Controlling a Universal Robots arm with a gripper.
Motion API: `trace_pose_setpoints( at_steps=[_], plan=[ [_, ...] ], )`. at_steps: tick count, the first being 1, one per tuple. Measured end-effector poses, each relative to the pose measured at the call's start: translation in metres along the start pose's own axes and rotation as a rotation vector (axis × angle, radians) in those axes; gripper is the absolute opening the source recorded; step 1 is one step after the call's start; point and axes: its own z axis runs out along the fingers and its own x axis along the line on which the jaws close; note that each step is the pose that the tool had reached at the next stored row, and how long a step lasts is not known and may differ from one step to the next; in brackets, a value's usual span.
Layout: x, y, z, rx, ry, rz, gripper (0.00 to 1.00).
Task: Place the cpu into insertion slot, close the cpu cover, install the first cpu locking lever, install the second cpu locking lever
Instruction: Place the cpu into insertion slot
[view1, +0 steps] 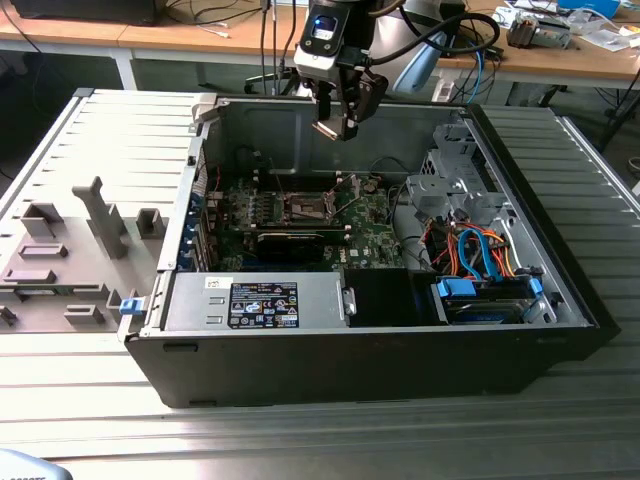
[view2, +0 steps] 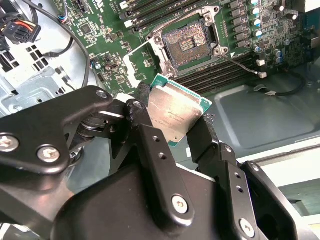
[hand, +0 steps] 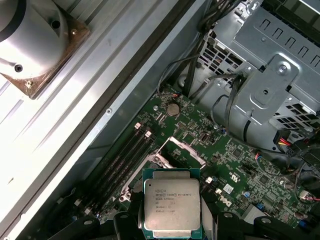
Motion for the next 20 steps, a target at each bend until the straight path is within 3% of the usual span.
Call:
trace_pose_setpoints(
  at_steps=[20],
  plan=[
    [0.0000,0.0000,0.0000,0.0006,-0.0016,0.011,0.55]
  ],
)
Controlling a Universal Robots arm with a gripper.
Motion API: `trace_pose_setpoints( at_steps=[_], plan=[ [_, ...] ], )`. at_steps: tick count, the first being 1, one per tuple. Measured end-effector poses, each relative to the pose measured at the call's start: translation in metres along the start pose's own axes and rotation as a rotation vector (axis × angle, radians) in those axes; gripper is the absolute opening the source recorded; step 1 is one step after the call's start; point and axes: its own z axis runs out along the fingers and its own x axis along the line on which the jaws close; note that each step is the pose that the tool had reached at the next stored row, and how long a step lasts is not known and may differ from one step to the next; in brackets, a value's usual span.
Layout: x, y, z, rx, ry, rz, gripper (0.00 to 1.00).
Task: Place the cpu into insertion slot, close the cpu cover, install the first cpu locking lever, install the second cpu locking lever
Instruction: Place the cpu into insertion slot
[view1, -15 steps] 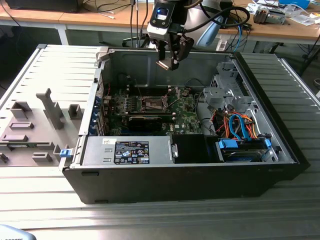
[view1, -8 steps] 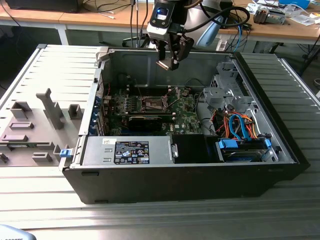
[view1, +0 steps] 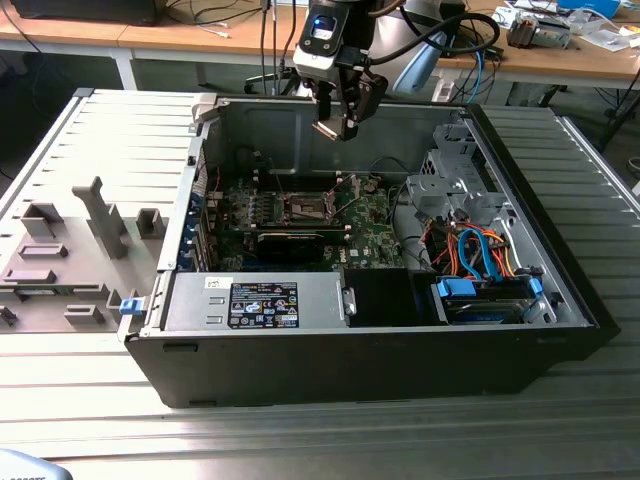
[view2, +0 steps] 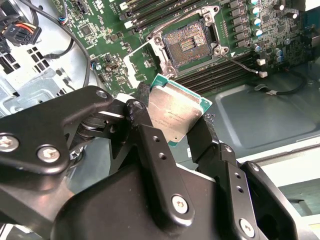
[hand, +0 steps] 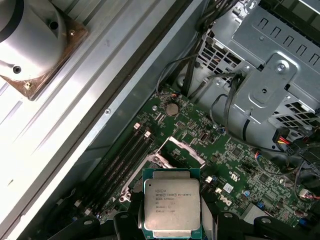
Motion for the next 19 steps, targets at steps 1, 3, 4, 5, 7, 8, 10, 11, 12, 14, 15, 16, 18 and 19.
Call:
trace_pose_setpoints(
  at_steps=[1,3,4,5,7,8,10,11,12,14,15,16,18,19],
  plan=[
    [0.0000,0.0000,0.0000,0.0000,-0.0001,0.000,0.55],
    [0.0000,0.0000,0.0000,0.0002,-0.0003,0.002,0.55],
    [0.0000,0.0000,0.0000,0.0002,-0.0004,0.003,0.55],
    [0.0000,0.0000,0.0000,0.0002,-0.0006,0.004,0.55],
    [0.0000,0.0000,0.0000,0.0003,-0.0007,0.005,0.55],
    [0.0000,0.0000,0.0000,0.0004,-0.0008,0.005,0.55],
    [0.0000,0.0000,0.0000,0.0004,-0.0010,0.006,0.55],
    [0.0000,0.0000,0.0000,0.0005,-0.0011,0.007,0.55],
    [0.0000,0.0000,0.0000,0.0006,-0.0012,0.008,0.55],
    [0.0000,0.0000,0.0000,0.0007,-0.0015,0.009,0.55],
    [0.0000,0.0000,0.0000,0.0007,-0.0015,0.009,0.55],
    [0.0000,0.0000,0.0000,0.0007,-0.0016,0.010,0.55],
    [0.0000,0.0000,0.0000,0.0008,-0.0018,0.011,0.55],
    [0.0000,0.0000,0.0000,0.0008,-0.0019,0.011,0.55]
  ],
)
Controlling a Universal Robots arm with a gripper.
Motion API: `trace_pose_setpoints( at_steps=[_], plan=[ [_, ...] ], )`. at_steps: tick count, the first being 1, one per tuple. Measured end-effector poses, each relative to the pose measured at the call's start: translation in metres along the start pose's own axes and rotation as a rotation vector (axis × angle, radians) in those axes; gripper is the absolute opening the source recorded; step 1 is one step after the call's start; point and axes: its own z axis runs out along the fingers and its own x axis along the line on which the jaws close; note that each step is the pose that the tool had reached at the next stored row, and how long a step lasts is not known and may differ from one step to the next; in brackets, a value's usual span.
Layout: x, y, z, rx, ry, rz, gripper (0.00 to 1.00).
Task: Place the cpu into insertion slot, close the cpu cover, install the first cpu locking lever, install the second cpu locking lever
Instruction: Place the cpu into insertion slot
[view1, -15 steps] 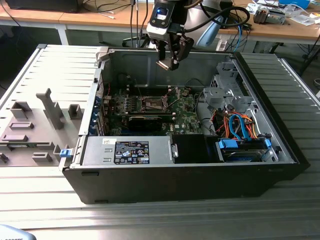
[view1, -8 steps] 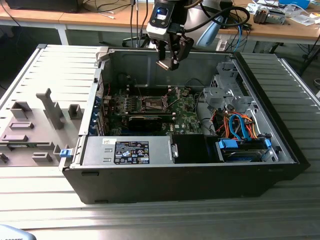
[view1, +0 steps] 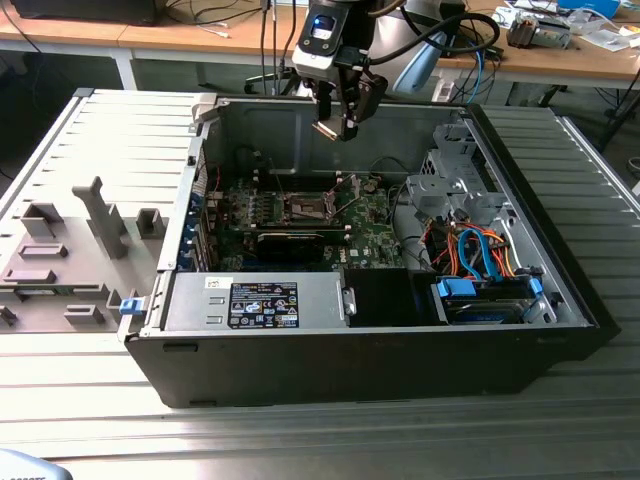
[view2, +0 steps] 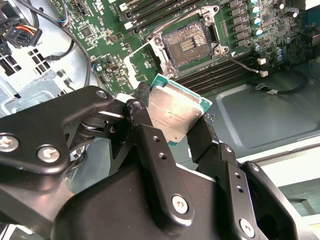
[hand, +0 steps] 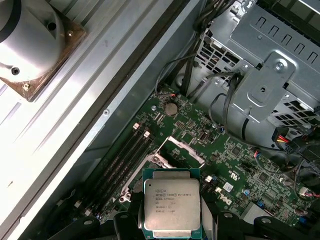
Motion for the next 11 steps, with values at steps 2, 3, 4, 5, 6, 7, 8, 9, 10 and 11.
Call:
trace_pose_setpoints(
  at_steps=[2,3,4,5,6,7,8,9,10,11],
  plan=[
    [0.0000,0.0000,0.0000,0.0001,-0.0002,0.001,0.55],
    [0.0000,0.0000,0.0000,0.0001,-0.0003,0.002,0.55],
    [0.0000,0.0000,0.0000,0.0001,-0.0004,0.002,0.55],
    [0.0000,0.0000,0.0000,0.0003,-0.0005,0.003,0.55],
    [0.0000,0.0000,0.0000,0.0003,-0.0007,0.004,0.55],
    [0.0000,0.0000,0.0000,0.0004,-0.0008,0.005,0.55],
    [0.0000,0.0000,0.0000,0.0003,-0.0009,0.005,0.55],
    [0.0000,0.0000,0.0000,0.0004,-0.0010,0.006,0.55],
    [0.0000,0.0000,0.0000,0.0005,-0.0011,0.006,0.55],
    [0.0000,0.0000,0.0000,0.0005,-0.0011,0.007,0.55]
  ],
)
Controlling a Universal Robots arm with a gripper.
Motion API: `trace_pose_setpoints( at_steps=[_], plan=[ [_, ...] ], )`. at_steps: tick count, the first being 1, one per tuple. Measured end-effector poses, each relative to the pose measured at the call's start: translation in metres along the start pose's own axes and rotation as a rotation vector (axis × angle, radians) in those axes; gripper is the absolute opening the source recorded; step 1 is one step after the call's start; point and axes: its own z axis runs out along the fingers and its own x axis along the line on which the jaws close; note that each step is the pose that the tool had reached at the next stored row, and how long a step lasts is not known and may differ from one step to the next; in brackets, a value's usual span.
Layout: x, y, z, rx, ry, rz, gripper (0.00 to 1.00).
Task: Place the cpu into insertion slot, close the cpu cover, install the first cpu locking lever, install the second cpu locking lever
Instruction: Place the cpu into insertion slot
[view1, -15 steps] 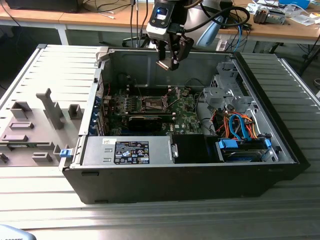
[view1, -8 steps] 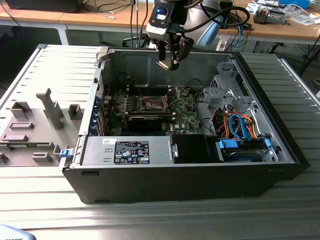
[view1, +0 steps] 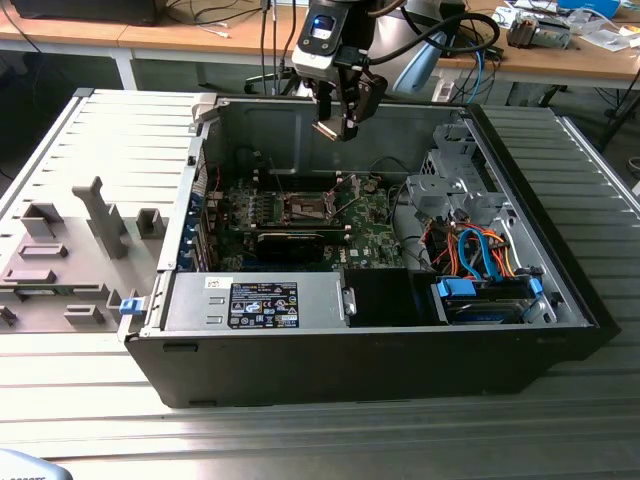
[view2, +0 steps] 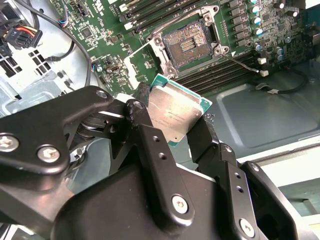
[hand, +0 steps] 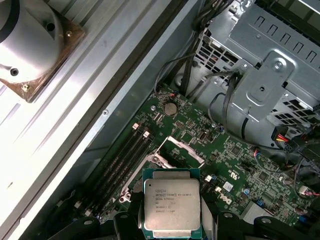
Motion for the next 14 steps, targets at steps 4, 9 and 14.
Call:
trace_pose_setpoints(
  at_steps=[4,9,14],
  plan=[
    [0.0000,0.0000,0.0000,0.0002,-0.0005,0.002,0.55],
    [0.0000,0.0000,0.0000,0.0004,-0.0010,0.005,0.55],
    [0.0000,0.0000,0.0000,0.0006,-0.0014,0.008,0.55]
  ],
)
